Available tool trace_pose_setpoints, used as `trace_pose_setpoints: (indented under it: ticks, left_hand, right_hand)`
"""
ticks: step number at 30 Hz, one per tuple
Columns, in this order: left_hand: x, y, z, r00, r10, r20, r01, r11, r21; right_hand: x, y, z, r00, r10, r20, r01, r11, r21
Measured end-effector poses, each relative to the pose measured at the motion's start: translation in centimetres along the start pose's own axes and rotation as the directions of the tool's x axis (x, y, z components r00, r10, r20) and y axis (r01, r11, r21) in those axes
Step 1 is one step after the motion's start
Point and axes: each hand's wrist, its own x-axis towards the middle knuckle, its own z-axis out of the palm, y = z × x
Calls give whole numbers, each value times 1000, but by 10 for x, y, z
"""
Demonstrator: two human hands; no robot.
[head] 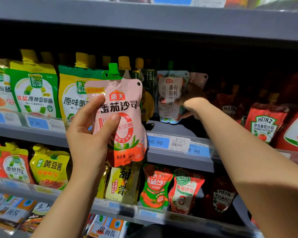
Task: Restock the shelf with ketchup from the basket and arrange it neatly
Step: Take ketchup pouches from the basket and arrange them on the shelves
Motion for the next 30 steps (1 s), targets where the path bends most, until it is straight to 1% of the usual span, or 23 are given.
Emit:
trace_pose_setpoints:
  ticks: [6, 10, 12, 16, 18, 20, 21, 22, 23, 24, 25, 26, 27, 28, 29, 30]
  left_hand:
    - [0, 0, -1, 999, -26, -28, 26, 1000, -9]
    - [1, 0, 2, 999, -31, -23, 31, 999, -10]
    - [1, 1, 2, 999, -36, -26, 36, 999, -20]
    - [0, 3, 4, 999, -23, -28, 23, 1000, -12]
    - [-1, 4, 5, 999, -22, -30, 22, 1000, -10]
    - [-3, 5, 7, 999, -19, -26, 18, 1000, -11]
    - [-4, 7, 9, 1000, -13, -16, 13, 1000, -11]
    - [-5, 9, 12, 1000, -5, -4, 5, 1000, -14]
    - [-6, 10, 15, 1000, 6, 11, -6, 1000, -21]
    - [-8, 11, 19, 1000, 18, 26, -17, 999, -30]
    - [-9, 11, 25, 999, 29, 46, -27, 999, -33]
    - [-11, 12, 32, 997, 38, 72, -36, 999, -34]
    - [-12, 12, 40, 994, 45, 99, -41, 998, -43]
    - [-14, 13, 50, 990, 58, 130, -51, 997, -59]
    - [-14, 13, 61, 983, 81, 166, -71, 995, -68]
    - [-14, 12, 73, 971, 109, 211, -98, 993, -62]
  right_hand:
    - [0, -3, -8, 991, -113, 71, 109, 992, 55]
    - [3, -4, -2, 985, -138, 105, 128, 987, 102]
    - [1, -9, 5, 989, -126, 80, 116, 986, 120]
    - [-5, -14, 17, 997, -73, 25, 72, 997, 41]
    - [-5, -12, 16, 997, -69, -27, 70, 996, 61]
    - [-13, -10, 14, 999, -21, 48, 18, 998, 59]
    - [-16, -8, 11, 997, -16, 70, 16, 1000, 2]
    - [-21, -5, 7, 999, -37, 37, 40, 996, -74]
    - [-30, -4, 3, 992, -106, -66, 97, 988, -121]
    - [-42, -1, -3, 967, -194, -162, 181, 979, -92]
    - [-58, 2, -8, 938, -278, -206, 283, 959, -5]
    - [-75, 6, -13, 918, -357, -174, 378, 920, 102]
    - [-92, 10, -18, 907, -413, -86, 422, 885, 199]
    - [-108, 13, -23, 896, -443, -5, 426, 859, 285]
    - [-119, 16, -28, 885, -463, 46, 420, 838, 349]
    - [-125, 18, -34, 883, -465, 62, 408, 827, 387]
